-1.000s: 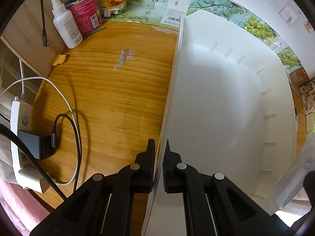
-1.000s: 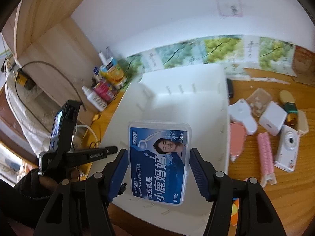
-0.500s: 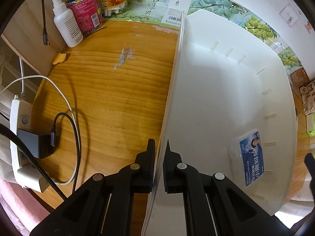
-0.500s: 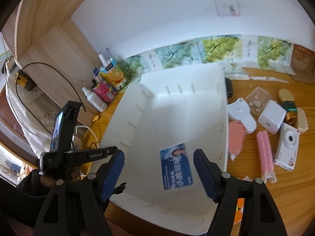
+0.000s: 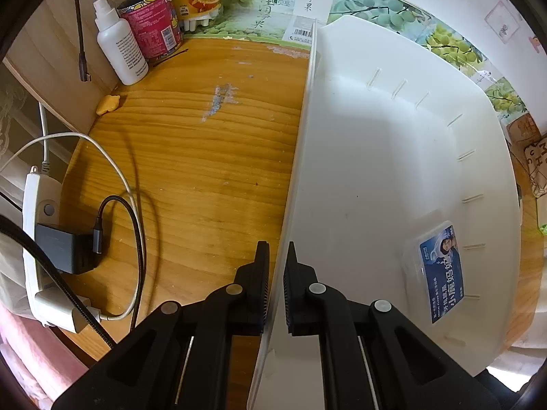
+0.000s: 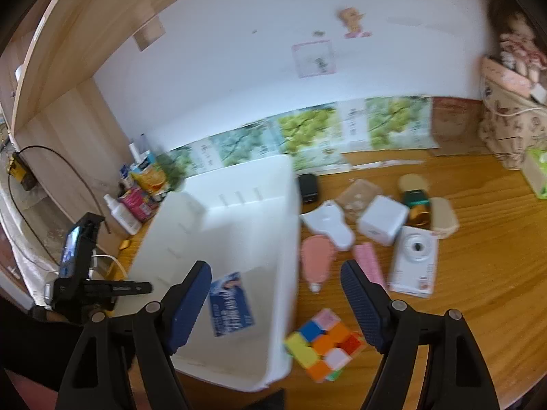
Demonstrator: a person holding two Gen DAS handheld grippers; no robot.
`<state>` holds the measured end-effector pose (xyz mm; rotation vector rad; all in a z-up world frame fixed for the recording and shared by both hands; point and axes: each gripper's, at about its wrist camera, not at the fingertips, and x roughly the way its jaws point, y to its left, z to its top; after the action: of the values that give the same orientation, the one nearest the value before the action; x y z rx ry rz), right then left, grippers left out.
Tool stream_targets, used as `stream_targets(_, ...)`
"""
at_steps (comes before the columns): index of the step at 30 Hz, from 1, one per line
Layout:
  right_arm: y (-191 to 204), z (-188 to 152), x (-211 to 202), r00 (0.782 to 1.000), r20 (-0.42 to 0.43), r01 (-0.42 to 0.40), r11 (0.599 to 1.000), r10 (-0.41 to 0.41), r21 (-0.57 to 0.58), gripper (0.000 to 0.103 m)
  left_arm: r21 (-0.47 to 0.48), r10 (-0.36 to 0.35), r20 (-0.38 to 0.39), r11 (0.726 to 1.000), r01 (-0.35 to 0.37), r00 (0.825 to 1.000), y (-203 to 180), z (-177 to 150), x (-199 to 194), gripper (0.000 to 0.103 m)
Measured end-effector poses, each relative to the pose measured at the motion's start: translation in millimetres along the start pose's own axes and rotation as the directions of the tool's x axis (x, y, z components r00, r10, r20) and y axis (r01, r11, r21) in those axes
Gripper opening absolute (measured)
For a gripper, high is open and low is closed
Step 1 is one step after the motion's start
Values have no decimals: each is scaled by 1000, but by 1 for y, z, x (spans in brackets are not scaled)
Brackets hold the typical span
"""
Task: Organize rigid objects
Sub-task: 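Open the right gripper to release the card box in the tray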
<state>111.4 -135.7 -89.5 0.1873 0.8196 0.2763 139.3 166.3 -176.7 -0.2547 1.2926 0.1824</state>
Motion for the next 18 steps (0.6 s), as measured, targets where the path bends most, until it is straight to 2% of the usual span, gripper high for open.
stream_targets(6, -25, -12, -14, 999, 17, 53, 995, -52, -81, 81, 13, 5, 4, 1000, -5, 1000, 0, 1, 0, 8)
stream_targets(13, -36, -25, -11, 996, -14, 81, 977, -86, -199, 81, 18, 28, 15, 999, -28, 999, 0, 6, 0, 9)
stream_targets(18, -30, -35, -1, 998, -54, 27, 966, -42, -256, 81, 24, 33, 17, 999, -34, 999, 1, 9, 0, 10)
